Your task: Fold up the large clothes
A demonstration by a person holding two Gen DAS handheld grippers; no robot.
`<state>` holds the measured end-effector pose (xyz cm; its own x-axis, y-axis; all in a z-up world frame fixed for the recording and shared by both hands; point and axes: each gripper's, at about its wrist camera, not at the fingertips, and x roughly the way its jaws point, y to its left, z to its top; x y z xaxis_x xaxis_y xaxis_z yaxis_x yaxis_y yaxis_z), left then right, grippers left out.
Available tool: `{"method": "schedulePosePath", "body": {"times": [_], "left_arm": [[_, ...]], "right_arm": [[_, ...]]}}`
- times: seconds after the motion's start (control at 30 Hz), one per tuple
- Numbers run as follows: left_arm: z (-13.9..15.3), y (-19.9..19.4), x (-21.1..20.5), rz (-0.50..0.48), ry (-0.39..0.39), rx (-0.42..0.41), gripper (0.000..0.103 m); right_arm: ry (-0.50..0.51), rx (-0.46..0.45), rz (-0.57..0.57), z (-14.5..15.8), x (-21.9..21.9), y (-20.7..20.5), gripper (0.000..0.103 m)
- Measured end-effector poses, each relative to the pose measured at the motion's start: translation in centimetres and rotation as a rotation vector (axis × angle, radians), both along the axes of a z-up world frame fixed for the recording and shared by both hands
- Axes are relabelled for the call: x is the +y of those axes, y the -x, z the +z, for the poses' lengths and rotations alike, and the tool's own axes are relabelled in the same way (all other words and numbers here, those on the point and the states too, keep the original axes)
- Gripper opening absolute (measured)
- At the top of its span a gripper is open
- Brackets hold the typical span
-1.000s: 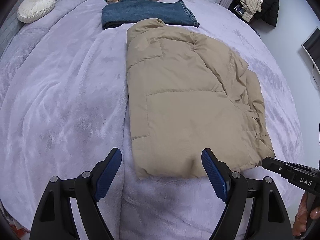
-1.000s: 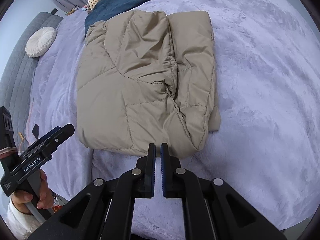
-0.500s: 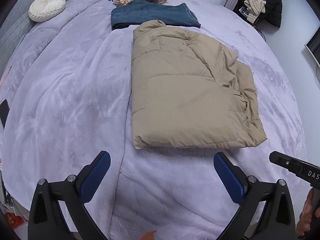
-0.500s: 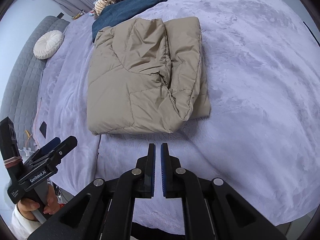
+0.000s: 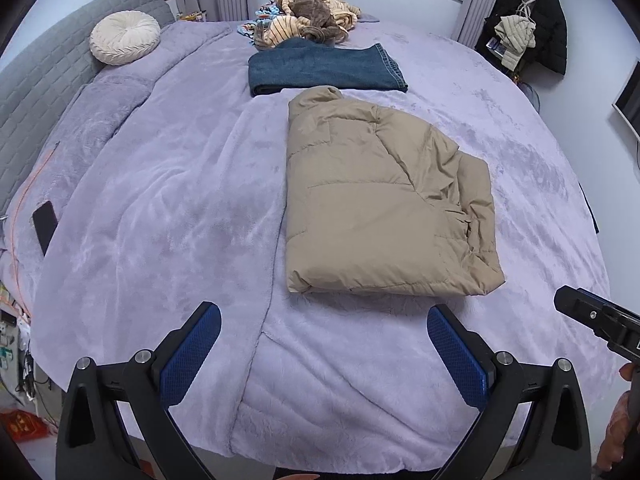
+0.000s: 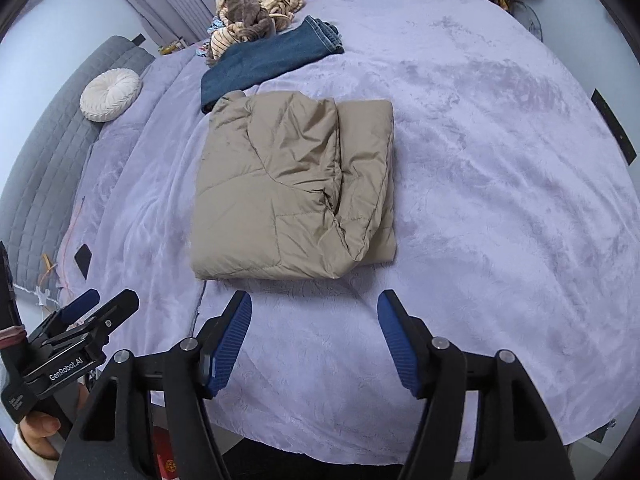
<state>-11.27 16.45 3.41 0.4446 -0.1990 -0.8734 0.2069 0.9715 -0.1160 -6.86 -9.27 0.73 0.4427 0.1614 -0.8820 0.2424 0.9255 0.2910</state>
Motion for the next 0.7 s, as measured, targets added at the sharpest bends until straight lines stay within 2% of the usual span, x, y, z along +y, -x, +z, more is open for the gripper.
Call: {"method": "schedulePosePath", "body": {"times": [0.07,0.1,0.3,0.4,0.7], "left_arm": [[0.8,0.3,0.2,0.002,0.002,-0.013,0.103],[1.2,0.4,0.2,0.003,0.003,-0.022,0.103],[3.3,-0.1,0.9,-0.005,0.0,-0.064,0.103],[4.1,-0.7,1.6,-0.015,-0.011,-0.078,0.103],[5.2,-1.9,3.7,-0.02,-0.033,-0.097,0.103]], "right_arm": [[0.024,-0.019,0.003,1.0,0.2,0.3,0.075],[0.041,-0.03,0.0,1.5,0.3,0.4,0.081],[0.1,-0.062,0.003,3.2,1.3,0.3,0.085],[0.123,-0.084,-0.014,3.9,2.0,0.0,0.103],[0.153,-0.111,-0.072,5.4,3.8,-1.2,0.103]]}}
